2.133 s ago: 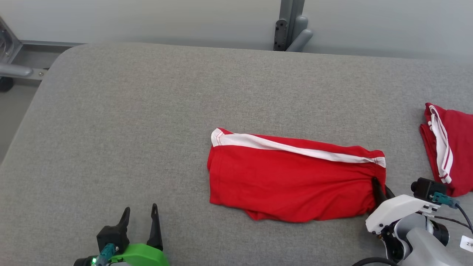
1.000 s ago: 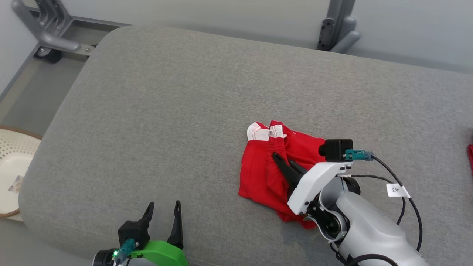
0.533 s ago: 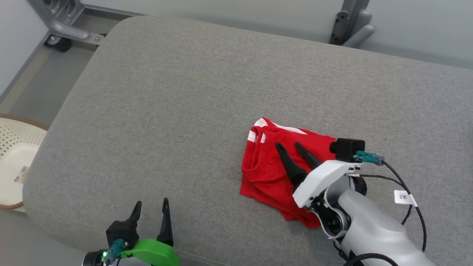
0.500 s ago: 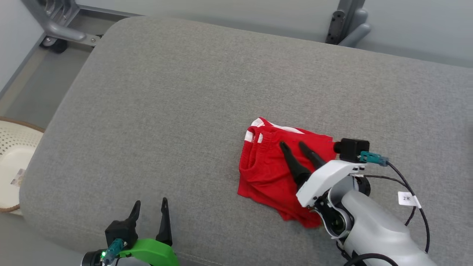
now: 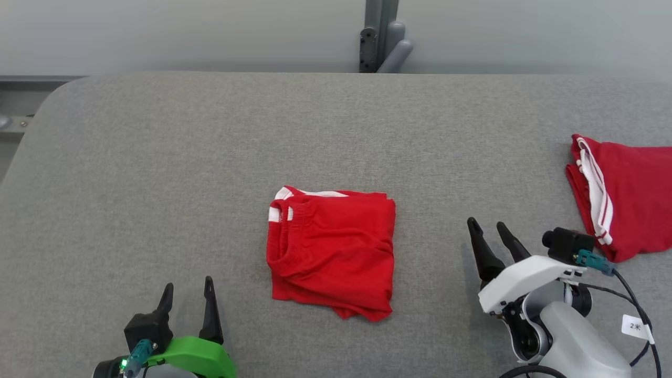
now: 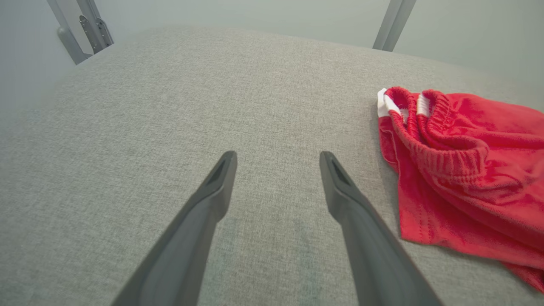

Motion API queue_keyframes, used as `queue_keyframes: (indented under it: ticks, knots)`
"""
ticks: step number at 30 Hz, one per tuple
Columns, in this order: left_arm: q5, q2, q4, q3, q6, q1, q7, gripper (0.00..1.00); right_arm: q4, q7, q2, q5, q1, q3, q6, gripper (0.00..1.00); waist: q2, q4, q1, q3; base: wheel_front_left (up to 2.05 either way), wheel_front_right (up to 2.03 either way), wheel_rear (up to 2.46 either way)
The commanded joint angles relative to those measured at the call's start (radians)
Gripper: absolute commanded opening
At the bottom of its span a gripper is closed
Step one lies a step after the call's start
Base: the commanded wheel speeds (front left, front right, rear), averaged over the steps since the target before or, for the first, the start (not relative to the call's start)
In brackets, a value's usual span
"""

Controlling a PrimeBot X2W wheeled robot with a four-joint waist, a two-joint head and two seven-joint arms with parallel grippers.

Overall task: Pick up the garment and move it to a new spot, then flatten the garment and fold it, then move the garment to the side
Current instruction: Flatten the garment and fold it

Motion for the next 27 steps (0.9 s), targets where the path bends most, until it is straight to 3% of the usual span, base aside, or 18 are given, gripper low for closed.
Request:
queue_keyframes:
  ticks: [1,7,16,27]
  knots:
    - [0.005,0.004,-0.003,0.008,0.003,0.024,0.001,1.0,-0.006,-0.002,0.007,-0.011,0.021,-0.016,0.0,1.0,0.0002,-0.066,0.0,-0.03,0.0,0.0,0.0]
    - [0.017,0.004,0.0,0.031,-0.008,0.029,0.001,1.0,-0.064,-0.002,0.014,-0.176,0.087,-0.106,0.0,1.0,0.0002,-0.095,0.0,-0.036,0.0,0.0,0.0]
    - [0.045,0.004,-0.003,0.072,-0.014,0.043,0.001,1.0,-0.25,-0.002,0.064,-0.438,0.177,-0.246,0.0,1.0,0.0002,-0.118,0.0,-0.061,0.0,0.0,0.0]
    - [0.08,0.004,-0.022,0.113,-0.026,0.067,0.001,1.0,-0.344,-0.002,0.104,-0.538,0.265,-0.292,0.0,1.0,0.0002,-0.139,0.0,-0.092,0.0,0.0,0.0]
